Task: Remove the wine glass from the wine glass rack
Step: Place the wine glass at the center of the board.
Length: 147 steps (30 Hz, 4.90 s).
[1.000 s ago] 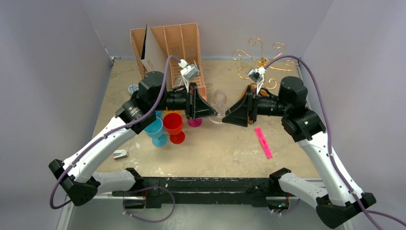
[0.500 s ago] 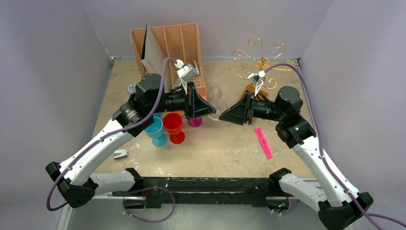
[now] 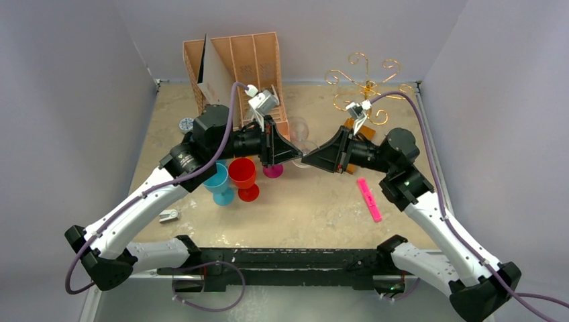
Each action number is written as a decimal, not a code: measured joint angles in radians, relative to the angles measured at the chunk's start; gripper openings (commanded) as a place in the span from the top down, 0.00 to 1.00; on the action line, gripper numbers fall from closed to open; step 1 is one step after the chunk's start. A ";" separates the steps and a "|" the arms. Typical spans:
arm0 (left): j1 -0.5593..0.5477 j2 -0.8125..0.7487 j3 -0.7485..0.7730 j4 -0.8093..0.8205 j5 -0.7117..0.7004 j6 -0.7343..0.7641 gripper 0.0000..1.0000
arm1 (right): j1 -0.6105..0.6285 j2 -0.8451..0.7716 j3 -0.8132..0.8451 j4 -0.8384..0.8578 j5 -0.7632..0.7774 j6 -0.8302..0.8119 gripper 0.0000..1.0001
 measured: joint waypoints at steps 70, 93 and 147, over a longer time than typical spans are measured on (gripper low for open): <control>0.443 0.146 0.522 -0.648 0.277 0.215 0.15 | 0.014 -0.004 -0.468 0.873 -0.485 -0.657 1.00; 0.552 0.343 0.528 -0.595 0.616 0.249 0.15 | 0.020 0.039 -0.488 1.127 -0.488 -0.424 1.00; 0.334 0.305 0.390 -0.645 0.776 0.402 0.74 | 0.036 -0.190 -0.195 -0.383 -0.539 -1.476 1.00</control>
